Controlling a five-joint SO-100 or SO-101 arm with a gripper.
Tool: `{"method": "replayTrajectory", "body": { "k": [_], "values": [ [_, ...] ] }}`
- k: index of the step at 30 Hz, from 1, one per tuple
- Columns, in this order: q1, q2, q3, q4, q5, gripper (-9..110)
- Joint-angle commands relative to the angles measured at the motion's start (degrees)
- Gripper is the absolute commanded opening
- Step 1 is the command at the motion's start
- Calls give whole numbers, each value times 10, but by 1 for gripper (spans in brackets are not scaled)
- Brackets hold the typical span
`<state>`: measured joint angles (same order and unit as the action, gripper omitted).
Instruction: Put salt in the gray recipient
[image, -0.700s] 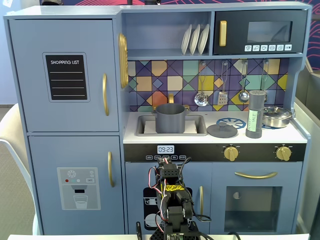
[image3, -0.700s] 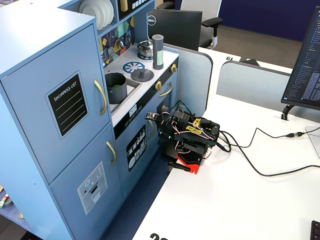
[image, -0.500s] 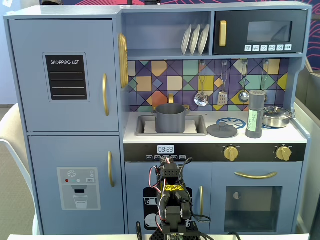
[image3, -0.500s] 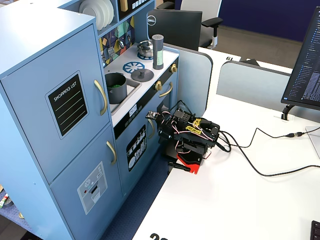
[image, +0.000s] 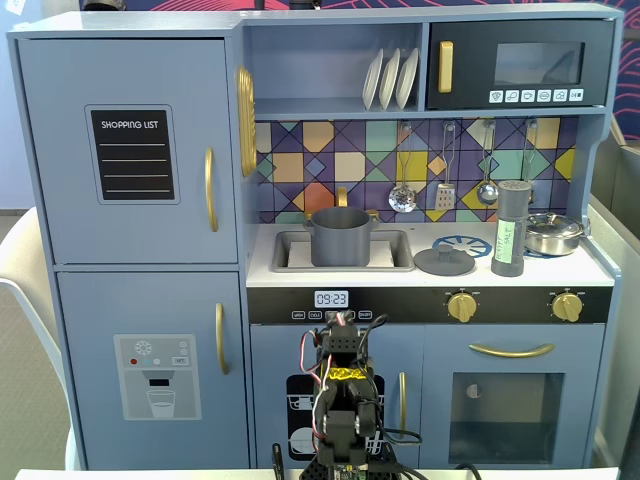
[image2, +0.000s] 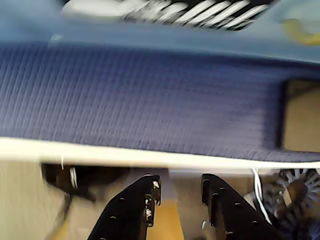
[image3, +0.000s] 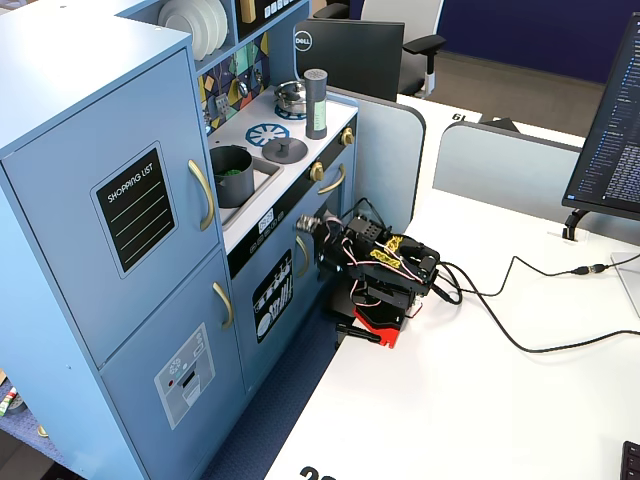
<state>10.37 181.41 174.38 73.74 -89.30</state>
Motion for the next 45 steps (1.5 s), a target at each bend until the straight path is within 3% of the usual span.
{"method": "replayTrajectory", "body": {
  "k": [1, 6, 13, 16, 22, 28, 36, 45],
  "values": [
    [83, -63, -173, -20, 37, 0],
    [244, -127, -337, -75, 2, 0],
    [401, -200, -402, -377, -13, 0],
    [417, -260, -447, -443, -15, 7],
    [446, -340, -476, -570, 27, 41],
    [440, -429, -511, -633, 48, 57],
    [445, -595, -618, -711, 54, 63],
    [440, -758, -711, -808, 59, 60]
  ]
}}
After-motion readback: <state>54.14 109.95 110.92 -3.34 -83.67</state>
